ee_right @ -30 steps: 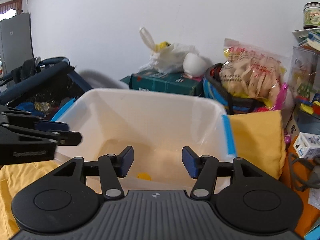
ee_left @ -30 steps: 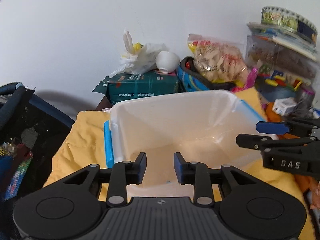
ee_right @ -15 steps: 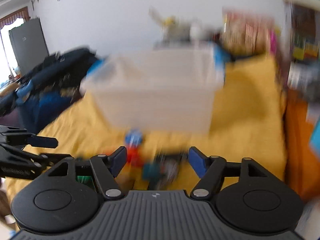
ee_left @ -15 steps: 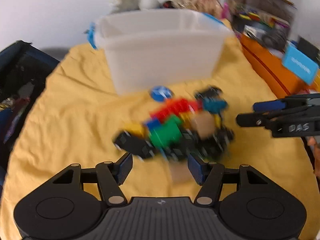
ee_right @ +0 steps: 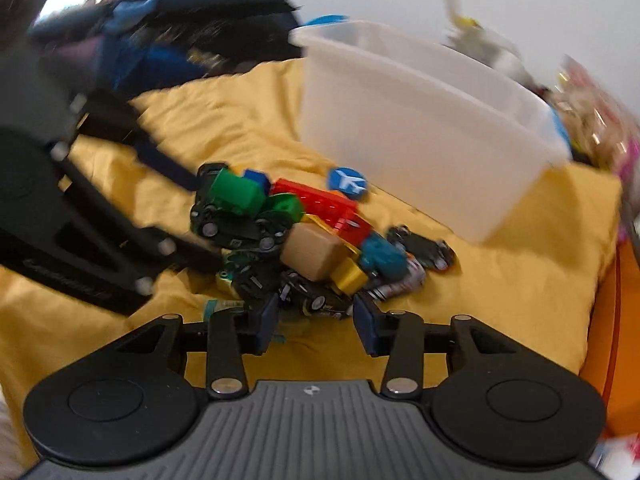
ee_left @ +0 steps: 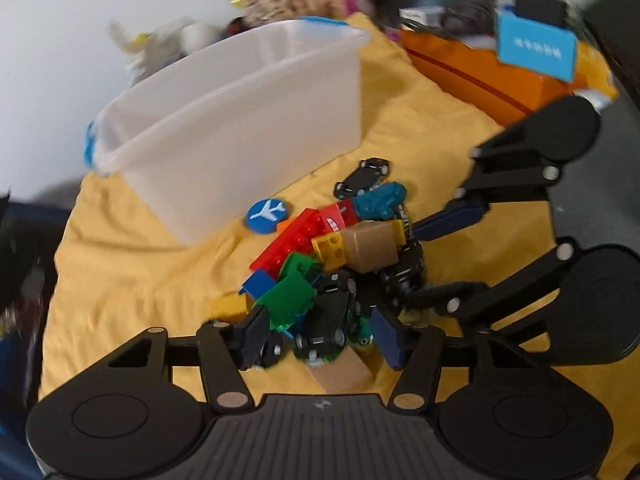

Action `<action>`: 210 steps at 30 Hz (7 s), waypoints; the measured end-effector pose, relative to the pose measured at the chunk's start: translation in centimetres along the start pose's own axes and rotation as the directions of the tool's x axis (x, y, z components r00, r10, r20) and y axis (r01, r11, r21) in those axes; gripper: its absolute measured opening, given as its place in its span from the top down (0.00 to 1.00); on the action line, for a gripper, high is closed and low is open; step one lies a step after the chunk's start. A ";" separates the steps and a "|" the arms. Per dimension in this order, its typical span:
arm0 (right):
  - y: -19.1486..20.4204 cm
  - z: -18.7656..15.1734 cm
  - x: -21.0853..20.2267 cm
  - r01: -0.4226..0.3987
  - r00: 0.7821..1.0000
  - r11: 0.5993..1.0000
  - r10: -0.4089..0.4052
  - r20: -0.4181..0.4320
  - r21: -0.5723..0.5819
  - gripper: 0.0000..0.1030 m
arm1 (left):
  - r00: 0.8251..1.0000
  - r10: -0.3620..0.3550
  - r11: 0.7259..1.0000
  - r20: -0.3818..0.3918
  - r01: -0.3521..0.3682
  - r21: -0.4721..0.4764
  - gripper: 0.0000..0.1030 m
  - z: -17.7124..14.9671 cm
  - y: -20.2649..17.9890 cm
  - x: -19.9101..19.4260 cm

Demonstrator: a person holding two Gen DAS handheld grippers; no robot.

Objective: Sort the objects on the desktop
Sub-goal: 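Grasp the white-green car with the left gripper while the right grasps the black car, then lift the white-green car with the left gripper while the right lifts the black car, then carry both cars over the white bin and open both grippers, then grasp a black car with the left gripper while the right grasps the green car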

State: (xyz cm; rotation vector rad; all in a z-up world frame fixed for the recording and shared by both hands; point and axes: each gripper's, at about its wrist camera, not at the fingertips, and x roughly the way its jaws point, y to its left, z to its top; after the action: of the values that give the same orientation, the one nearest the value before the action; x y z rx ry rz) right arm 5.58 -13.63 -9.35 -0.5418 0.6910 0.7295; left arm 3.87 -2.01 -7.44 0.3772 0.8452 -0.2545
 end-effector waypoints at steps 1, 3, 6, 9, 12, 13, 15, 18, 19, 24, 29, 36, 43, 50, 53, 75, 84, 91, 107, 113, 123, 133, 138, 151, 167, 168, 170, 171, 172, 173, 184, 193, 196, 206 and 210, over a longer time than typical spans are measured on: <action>0.3 0.3 0.4 0.000 1.000 0.999 0.000 -0.006 -0.037 0.57 | 1.000 0.009 1.000 -0.007 -0.009 0.026 0.45 0.2 0.0 0.3; 0.7 0.3 0.9 -0.009 1.000 0.998 0.008 -0.018 -0.064 0.58 | 0.999 -0.031 0.998 -0.036 0.033 0.049 0.51 0.4 0.2 0.7; 0.9 0.5 1.6 -0.016 1.000 0.998 0.016 -0.010 -0.068 0.59 | 0.991 -0.105 0.992 -0.088 0.111 0.067 0.59 0.0 0.2 1.1; 1.0 0.4 1.7 -0.020 1.000 0.996 0.018 -0.019 -0.089 0.58 | 0.991 -0.101 0.989 -0.092 0.110 0.098 0.60 -0.6 0.0 1.4; 1.4 0.4 1.4 -0.015 1.000 0.993 0.012 -0.020 -0.118 0.58 | 0.987 -0.148 0.986 -0.062 0.152 0.063 0.60 -0.6 1.0 1.9; 1.3 0.3 1.5 -0.016 1.000 0.994 0.014 -0.018 -0.107 0.58 | 0.987 -0.153 0.987 -0.049 0.155 0.044 0.60 -0.6 1.3 2.0; 1.2 0.4 1.6 -0.012 1.000 0.995 0.010 -0.021 -0.097 0.58 | 0.985 -0.171 0.985 -0.032 0.171 -0.002 0.60 -0.6 2.0 2.1; 1.3 0.4 1.4 0.022 0.999 0.996 -0.026 -0.048 -0.085 0.58 | 0.986 -0.166 0.986 -0.008 0.166 -0.020 0.65 -0.7 2.2 1.8; 1.2 0.2 1.4 0.017 0.999 0.998 -0.020 -0.046 -0.062 0.58 | 0.988 -0.157 0.987 -0.003 0.157 -0.012 0.70 -0.8 2.1 1.6; -0.1 -0.3 1.3 -0.036 0.999 0.995 0.038 -0.022 0.090 0.67 | 0.987 -0.163 0.986 0.014 0.163 -0.029 0.79 -0.7 2.8 1.2; 0.0 0.5 2.4 -0.012 0.999 0.998 0.014 -0.034 0.062 0.70 | 0.981 -0.192 0.975 0.027 0.193 -0.106 0.82 -0.7 3.8 0.7; -1.3 1.2 -1.3 -0.040 0.999 0.985 0.037 0.025 0.170 0.84 | 0.955 -0.284 0.915 0.081 0.295 -0.276 0.83 -2.9 4.2 -3.3; -3.7 -1.5 -4.8 -0.220 0.972 0.894 0.232 0.017 0.390 0.84 | 0.900 -0.430 0.803 0.071 0.417 -0.425 0.88 -6.2 2.4 -3.6; -4.3 -4.4 -3.6 -0.352 0.917 0.797 0.398 0.011 0.491 0.83 | 0.941 -0.339 0.864 0.015 0.318 -0.390 0.76 -6.8 0.7 -3.5; -4.6 -4.0 -3.6 -0.269 0.952 0.867 0.306 -0.022 0.421 0.76 | 0.946 -0.323 0.872 -0.004 0.296 -0.391 0.53 -6.3 0.1 -4.0; -2.2 -3.1 -6.3 -0.082 0.996 0.965 0.075 0.039 0.250 0.72 | 0.991 0.073 0.997 -0.113 -0.074 0.000 0.81 -4.2 -4.0 -4.8; -3.3 -4.1 -6.1 -0.079 0.997 0.948 0.072 0.033 0.308 0.69 | 0.993 0.010 0.995 -0.115 0.002 0.101 0.66 -5.1 -7.6 -4.6; -2.7 -4.3 -5.9 -0.104 0.994 0.952 0.105 0.012 0.287 0.63 | 0.995 -0.089 0.993 -0.038 0.085 -0.079 0.52 -5.4 -3.9 -5.9; 0.2 -3.2 -1.2 -0.044 0.985 0.960 0.088 -0.148 0.277 0.60 | 0.958 -0.279 0.832 -0.068 0.205 -0.515 0.66 -7.3 0.6 -2.1; 1.8 -3.5 -2.1 -0.125 0.982 0.990 0.115 -0.150 -0.061 0.62 | 0.966 -0.254 0.845 -0.042 0.200 -0.496 0.60 -7.2 -0.7 -2.5; 0.9 -4.9 -2.0 -0.096 0.982 0.967 0.131 -0.138 0.238 0.57 | 0.969 -0.238 0.903 -0.059 0.199 -0.380 0.68 -7.0 -1.9 -2.0; -0.1 -4.2 -3.3 -0.069 0.991 0.959 0.097 -0.089 0.273 0.69 | 0.969 -0.230 0.878 0.085 0.244 -0.412 0.70 -4.2 1.3 -6.0; -1.7 -2.4 -5.1 -0.038 0.998 0.964 0.050 -0.037 0.265 0.69 | 0.968 -0.175 0.875 0.178 0.236 -0.422 0.70 -1.2 4.2 -8.0; -9.3 7.9 -5.4 0.078 0.957 0.948 -0.158 0.244 0.309 0.69 | 0.961 0.043 0.928 0.273 0.063 -0.368 0.70 11.0 13.8 -1.7; -11.2 10.4 0.0 0.113 0.959 0.923 -0.198 0.203 0.369 0.64 | 0.949 0.116 0.944 0.293 -0.013 -0.331 0.28 7.9 11.2 -3.8; -11.0 9.9 -0.8 0.096 0.959 0.921 -0.187 0.213 0.377 0.64 | 0.949 0.114 0.946 0.295 -0.013 -0.324 0.27 7.3 10.6 -4.5; -10.5 9.1 -1.9 0.056 0.962 0.925 -0.151 0.226 0.377 0.64 | 0.955 0.096 0.947 0.281 -0.001 -0.322 0.26 5.3 9.3 -5.7; -10.2 8.7 -2.4 0.049 0.963 0.926 -0.143 0.228 0.374 0.64 | 0.963 0.066 0.944 0.261 0.025 -0.329 0.26 4.1 8.6 -5.9; -9.6 7.8 -3.0 0.039 0.966 0.930 -0.129 0.225 0.366 0.64 | 0.971 0.025 0.941 0.238 0.057 -0.332 0.26 2.9 7.9 -5.9; -9.1 7.3 -3.2 0.026 0.969 0.933 -0.111 0.219 0.359 0.64 | 0.976 -0.004 0.936 0.216 0.079 -0.342 0.26 2.0 7.4 -5.7; -2.8 -0.6 -1.8 -0.036 0.999 0.947 0.037 0.002 0.319 0.63 | 0.990 -0.130 0.872 0.053 0.140 -0.468 0.26 -5.4 3.2 -3.1; 0.5 1.8 -0.5 -0.058 0.998 0.971 0.055 0.019 0.233 0.63 | 0.995 -0.097 0.774 0.035 0.097 -0.625 0.27 -4.7 8.0 -0.7; 1.8 2.3 1.3 0.005 1.000 0.985 -0.001 -0.024 0.175 0.64 | 0.992 -0.124 0.702 0.030 0.109 -0.704 0.28 -4.8 9.6 0.8; 2.6 1.3 3.4 0.010 0.999 0.991 -0.003 -0.048 0.137 0.65 | 0.986 -0.156 0.630 0.050 0.138 -0.764 0.45 -4.8 11.0 4.2; 1.4 0.9 2.8 0.021 0.999 0.976 -0.012 -0.044 0.218 0.83 | 0.983 -0.173 0.621 0.055 0.152 -0.769 0.68 -4.6 11.1 4.9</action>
State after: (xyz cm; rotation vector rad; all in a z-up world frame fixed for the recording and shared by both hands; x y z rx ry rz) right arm 6.42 -11.02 -11.07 -0.3612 0.7947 0.6186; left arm 7.93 9.61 -11.45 -0.5244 0.9350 -0.0315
